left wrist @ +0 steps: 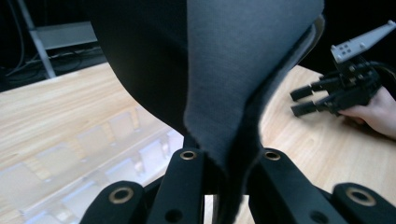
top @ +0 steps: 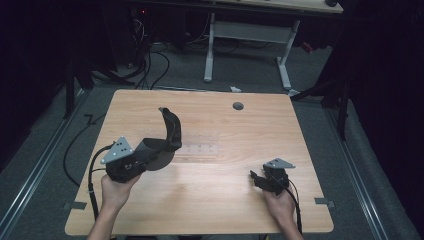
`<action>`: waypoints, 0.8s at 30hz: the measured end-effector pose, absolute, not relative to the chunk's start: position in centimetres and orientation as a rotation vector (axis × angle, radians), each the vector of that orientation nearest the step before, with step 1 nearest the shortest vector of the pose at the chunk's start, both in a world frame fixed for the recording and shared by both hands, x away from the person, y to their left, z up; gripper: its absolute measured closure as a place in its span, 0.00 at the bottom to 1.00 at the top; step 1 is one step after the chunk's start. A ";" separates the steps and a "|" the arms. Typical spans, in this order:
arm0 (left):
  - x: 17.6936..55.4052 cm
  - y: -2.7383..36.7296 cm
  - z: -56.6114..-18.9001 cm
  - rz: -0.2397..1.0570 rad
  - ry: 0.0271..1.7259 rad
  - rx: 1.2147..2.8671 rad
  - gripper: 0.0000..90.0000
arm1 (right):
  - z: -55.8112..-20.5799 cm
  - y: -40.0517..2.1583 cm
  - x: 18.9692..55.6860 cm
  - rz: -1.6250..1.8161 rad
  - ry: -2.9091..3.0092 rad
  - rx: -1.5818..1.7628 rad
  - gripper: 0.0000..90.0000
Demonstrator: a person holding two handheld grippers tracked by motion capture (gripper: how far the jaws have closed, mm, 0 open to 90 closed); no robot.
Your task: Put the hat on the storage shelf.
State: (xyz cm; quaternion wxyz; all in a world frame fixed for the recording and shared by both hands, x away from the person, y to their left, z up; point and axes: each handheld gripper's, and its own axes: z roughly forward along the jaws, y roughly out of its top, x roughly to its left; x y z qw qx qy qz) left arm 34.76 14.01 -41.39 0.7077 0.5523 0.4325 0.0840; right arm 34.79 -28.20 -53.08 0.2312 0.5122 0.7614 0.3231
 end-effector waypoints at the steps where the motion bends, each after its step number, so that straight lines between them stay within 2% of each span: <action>1: 34.9 14.2 -41.3 0.193 0.962 1.222 0.95 | -53.1 -28.2 34.8 0.888 2.094 1.406 0.45; 24: 39.1 16.8 -41.4 0.398 1.053 1.158 0.95 | -53.1 -28.2 34.8 0.889 2.100 1.404 0.43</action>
